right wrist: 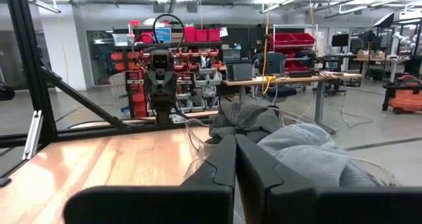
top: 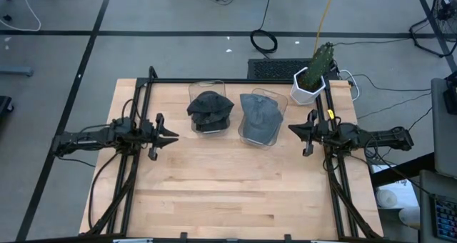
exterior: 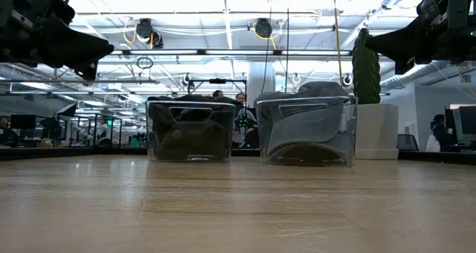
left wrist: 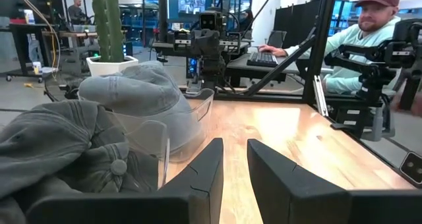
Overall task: Pick & Place hat
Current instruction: Return to Home Position
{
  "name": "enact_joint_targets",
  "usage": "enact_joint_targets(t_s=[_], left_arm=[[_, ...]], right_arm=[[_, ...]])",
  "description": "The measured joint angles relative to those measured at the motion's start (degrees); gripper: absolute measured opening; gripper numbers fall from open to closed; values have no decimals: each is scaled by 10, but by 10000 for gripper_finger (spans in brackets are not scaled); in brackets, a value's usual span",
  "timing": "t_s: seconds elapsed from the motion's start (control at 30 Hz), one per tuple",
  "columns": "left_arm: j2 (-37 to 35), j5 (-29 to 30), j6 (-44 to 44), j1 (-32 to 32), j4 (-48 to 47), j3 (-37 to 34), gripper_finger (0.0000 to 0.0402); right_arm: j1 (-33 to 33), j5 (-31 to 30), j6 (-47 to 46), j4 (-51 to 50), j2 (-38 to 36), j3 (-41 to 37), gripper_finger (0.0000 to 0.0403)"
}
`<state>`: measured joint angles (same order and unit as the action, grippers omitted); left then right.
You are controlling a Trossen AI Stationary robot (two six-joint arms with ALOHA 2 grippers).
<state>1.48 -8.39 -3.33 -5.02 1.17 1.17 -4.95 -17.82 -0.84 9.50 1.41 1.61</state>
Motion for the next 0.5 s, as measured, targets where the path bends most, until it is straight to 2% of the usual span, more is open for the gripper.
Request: enact_joint_targets(t_s=[0.5], left_arm=[[0, -1, 1, 0, 4, 0, 76]], right_arm=[[0, 0, 0, 0, 0, 0, 0]])
